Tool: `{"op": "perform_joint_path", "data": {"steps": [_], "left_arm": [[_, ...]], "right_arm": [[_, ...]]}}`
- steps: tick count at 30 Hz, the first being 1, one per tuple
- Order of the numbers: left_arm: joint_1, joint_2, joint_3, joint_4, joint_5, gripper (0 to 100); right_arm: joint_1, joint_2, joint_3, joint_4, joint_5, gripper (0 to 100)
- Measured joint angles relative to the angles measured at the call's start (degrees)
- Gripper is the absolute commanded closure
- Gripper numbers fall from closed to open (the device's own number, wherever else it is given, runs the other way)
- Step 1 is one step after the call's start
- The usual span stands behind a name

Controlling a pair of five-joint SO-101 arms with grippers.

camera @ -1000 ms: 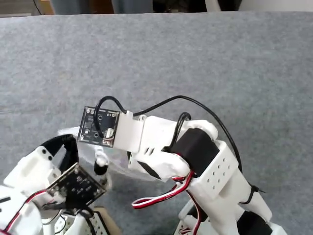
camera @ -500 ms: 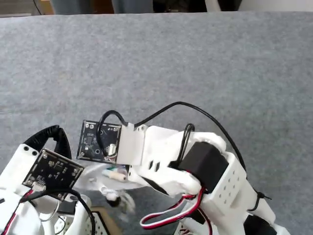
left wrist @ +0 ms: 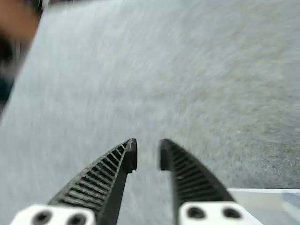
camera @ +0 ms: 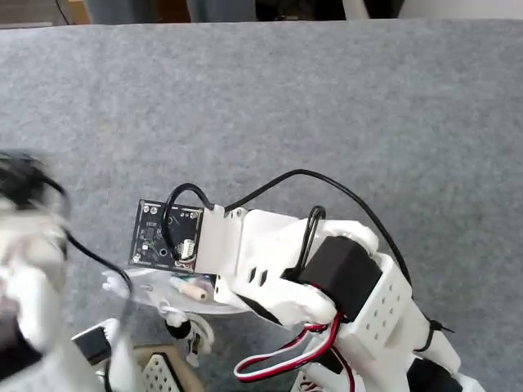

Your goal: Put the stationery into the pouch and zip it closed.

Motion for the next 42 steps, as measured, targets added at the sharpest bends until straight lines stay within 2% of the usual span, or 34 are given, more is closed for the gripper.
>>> {"op": "perform_joint_path", "data": {"steps": [5,8,11,16,19,22,25,29,33,36,39,42], "left_arm": [[-8.8,13.7,-9.8,4.0,12.7,80],[-9.6,15.5,-10.3,4.0,14.0,79],[-9.5,14.7,-10.4,4.0,9.7,79],[-11.8,8.6,-12.0,4.0,-4.1,80],[-17.3,3.0,-16.1,4.0,-5.9,79],[-19.7,0.4,-20.1,4.2,-6.5,79],[-21.1,0.5,-21.6,4.3,-2.7,74],[-21.7,1.7,-19.0,4.4,4.8,74],[-21.7,7.8,-16.8,4.4,10.5,74],[-21.5,13.8,-16.8,4.4,14.9,75],[-16.7,19.3,-16.1,4.4,20.1,75],[-8.9,24.6,-14.6,4.4,25.5,75]], "right_arm": [[0.0,0.0,0.0,0.0,0.0,98.6],[0.0,0.0,0.0,0.0,0.0,98.6],[0.0,-0.1,0.4,0.0,0.0,98.6],[0.0,-0.4,0.7,0.0,0.0,98.6],[0.0,-0.4,0.7,0.0,0.0,98.6],[0.0,-0.4,0.7,0.0,0.0,98.6],[0.0,-0.4,0.7,0.0,0.0,98.6],[0.4,-0.4,0.7,0.0,0.0,98.6],[4.5,-0.4,1.0,-1.0,0.0,98.6],[8.1,-0.4,1.1,-2.8,-2.8,98.6],[10.1,-0.4,1.1,-3.9,-4.6,98.6],[11.8,-0.2,1.1,-4.1,-4.9,98.6]]}}
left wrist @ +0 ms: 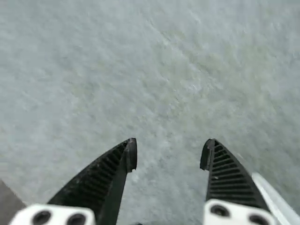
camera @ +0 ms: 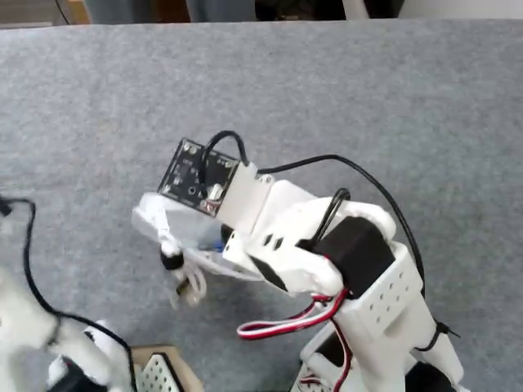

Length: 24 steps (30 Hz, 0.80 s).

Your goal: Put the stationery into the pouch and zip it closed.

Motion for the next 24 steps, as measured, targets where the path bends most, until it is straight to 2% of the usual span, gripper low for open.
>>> {"op": "perform_joint_path", "data": {"steps": [2,5,8,10,13,19,21,24], "left_arm": [[7.4,2.5,1.1,0.0,3.1,75],[20.1,5.5,1.7,0.0,3.9,71],[31.9,6.1,1.6,-0.1,0.9,70],[36.9,6.1,0.8,-0.4,-2.4,70],[39.0,6.1,-0.6,-0.4,-5.1,70],[38.1,6.1,-1.0,-0.3,-9.8,69],[37.0,5.5,-1.0,-0.2,-13.5,69],[35.7,1.1,-0.8,-0.2,-23.7,69]], "right_arm": [[1.6,0.8,0.0,-0.2,0.0,98.6],[3.5,1.8,-0.1,-0.2,-0.3,98.6],[3.6,2.5,-0.2,-0.2,-0.3,98.6],[4.1,2.6,-0.2,0.6,1.1,98.6],[5.2,2.8,-0.1,1.1,2.5,98.6],[7.4,2.7,2.0,0.7,6.2,98.6],[7.4,2.6,3.6,0.7,7.6,98.6],[7.4,2.6,5.9,0.7,8.6,98.6]]}}
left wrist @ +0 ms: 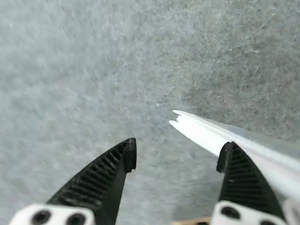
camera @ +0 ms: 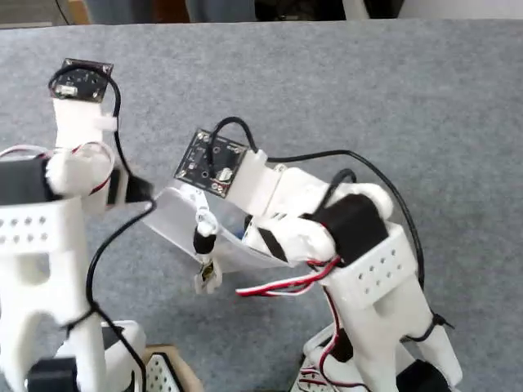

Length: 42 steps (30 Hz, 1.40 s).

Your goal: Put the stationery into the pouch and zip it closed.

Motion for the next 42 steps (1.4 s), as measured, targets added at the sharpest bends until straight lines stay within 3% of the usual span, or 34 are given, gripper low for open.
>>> {"op": "perform_joint_path", "data": {"steps": [5,9,19,31,36,42], "left_arm": [[-0.6,-11.0,4.0,0.1,-22.0,69],[0.4,-19.3,5.8,0.1,-30.9,69],[10.7,-26.9,2.2,0.1,-32.3,69],[28.8,-27.6,2.1,0.2,-19.7,69],[29.5,-27.6,2.1,0.2,-19.6,69],[20.9,-27.6,2.0,0.2,-25.9,69]], "right_arm": [[0.0,0.1,0.1,0.4,0.1,98.6],[-1.5,0.1,0.1,0.9,0.1,98.6],[-5.9,0.9,0.3,3.2,-1.0,98.6],[-6.2,0.9,0.2,3.3,-1.8,98.6],[-6.2,0.8,0.1,3.3,-1.8,98.6],[-6.3,0.9,0.1,3.3,-1.8,98.6]]}}
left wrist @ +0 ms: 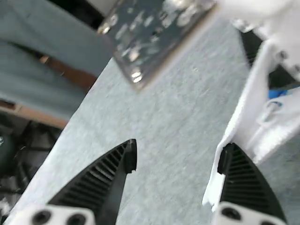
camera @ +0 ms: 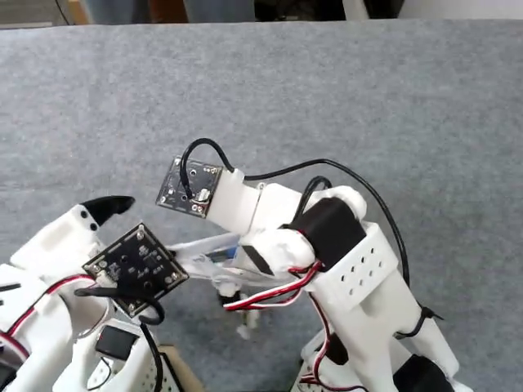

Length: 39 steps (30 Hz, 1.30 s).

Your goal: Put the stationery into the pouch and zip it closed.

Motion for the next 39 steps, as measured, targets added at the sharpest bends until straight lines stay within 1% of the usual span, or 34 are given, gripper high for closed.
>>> {"op": "perform_joint_path", "data": {"steps": [13,25,32,39], "left_arm": [[-10.5,0.0,0.1,0.0,-9.1,69],[-11.6,0.0,1.0,0.0,-9.7,69],[-11.3,0.0,5.7,0.0,-2.9,69],[-3.3,0.0,5.2,0.0,1.8,70]], "right_arm": [[-0.2,0.0,0.0,0.0,0.0,98.6],[-0.2,0.0,0.0,-0.3,0.0,98.6],[6.0,0.1,0.1,-3.5,0.0,98.6],[6.4,0.1,0.1,-3.6,1.2,98.6]]}}
